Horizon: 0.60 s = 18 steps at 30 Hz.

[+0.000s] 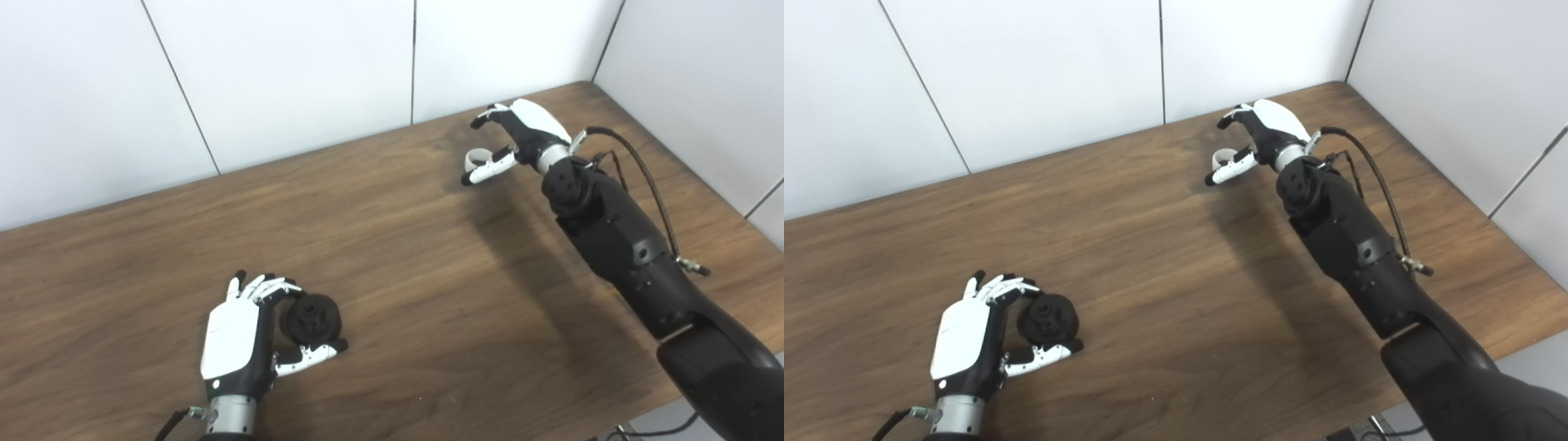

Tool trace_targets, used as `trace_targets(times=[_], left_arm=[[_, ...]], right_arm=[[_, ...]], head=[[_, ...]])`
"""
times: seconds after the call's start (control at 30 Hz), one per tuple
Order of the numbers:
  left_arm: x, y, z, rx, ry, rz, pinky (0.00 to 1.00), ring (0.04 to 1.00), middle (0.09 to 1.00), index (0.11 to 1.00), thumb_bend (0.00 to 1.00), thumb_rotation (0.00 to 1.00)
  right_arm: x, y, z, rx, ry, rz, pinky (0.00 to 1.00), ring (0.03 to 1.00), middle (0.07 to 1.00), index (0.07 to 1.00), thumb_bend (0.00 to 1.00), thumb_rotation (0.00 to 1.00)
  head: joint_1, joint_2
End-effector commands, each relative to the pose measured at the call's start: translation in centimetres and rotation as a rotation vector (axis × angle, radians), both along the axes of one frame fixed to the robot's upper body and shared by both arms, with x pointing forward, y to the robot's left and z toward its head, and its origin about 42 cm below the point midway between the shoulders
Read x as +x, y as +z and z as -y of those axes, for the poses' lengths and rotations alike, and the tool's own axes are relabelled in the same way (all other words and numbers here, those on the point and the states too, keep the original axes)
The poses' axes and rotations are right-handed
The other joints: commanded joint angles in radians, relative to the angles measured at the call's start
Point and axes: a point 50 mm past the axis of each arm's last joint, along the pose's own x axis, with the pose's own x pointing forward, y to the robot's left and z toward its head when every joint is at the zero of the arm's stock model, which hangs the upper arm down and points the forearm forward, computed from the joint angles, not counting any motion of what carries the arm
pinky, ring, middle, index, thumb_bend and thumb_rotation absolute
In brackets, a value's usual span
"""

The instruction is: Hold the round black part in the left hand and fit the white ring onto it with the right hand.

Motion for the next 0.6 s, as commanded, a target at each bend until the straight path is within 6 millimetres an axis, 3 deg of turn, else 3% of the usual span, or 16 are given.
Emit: trace_targets(times=[0.0,0.57], left_arm=[[-1.0,-2.2,-1.4,0.054,0.025,-0.062,1.0,0.86,0.754,0.483,0.53,0.06],[-1.3,-2.0,-1.3,0.054,0.033,-0.062,1.0,0.86,0.757,0.483,0.53,0.06]], right_arm=[[1.2,3.9,0.9,-0.059,-0.009,0.079,1.0,0.996,0.956,0.775,0.87,0.28],[2.2,4.2,1.9,-0.121,-0.03,-0.009,1.0,1.0,0.965,0.767,0.83,0.28]], head=[[0.002,0.001],[0.011,0.011]])
